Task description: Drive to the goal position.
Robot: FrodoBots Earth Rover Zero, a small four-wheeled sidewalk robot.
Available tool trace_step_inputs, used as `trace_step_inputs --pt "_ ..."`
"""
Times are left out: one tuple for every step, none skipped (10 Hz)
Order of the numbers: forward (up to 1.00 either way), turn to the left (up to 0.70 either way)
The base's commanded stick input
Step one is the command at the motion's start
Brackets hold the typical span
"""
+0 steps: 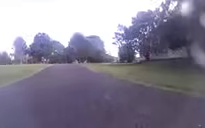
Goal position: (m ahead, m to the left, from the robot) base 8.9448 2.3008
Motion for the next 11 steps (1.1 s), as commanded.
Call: trace_step_inputs --pt "1.00 0.00" --pt "1.00 0.00" --pt "1.00 0.00" --pt "1.00 0.00" --pt "1.00 0.00" --pt "1.00 0.00" --pt "1.00 0.00" --pt "1.00 0.00" --pt "1.00 0.00" --pt "1.00 0.00" --pt "0.66 0.00"
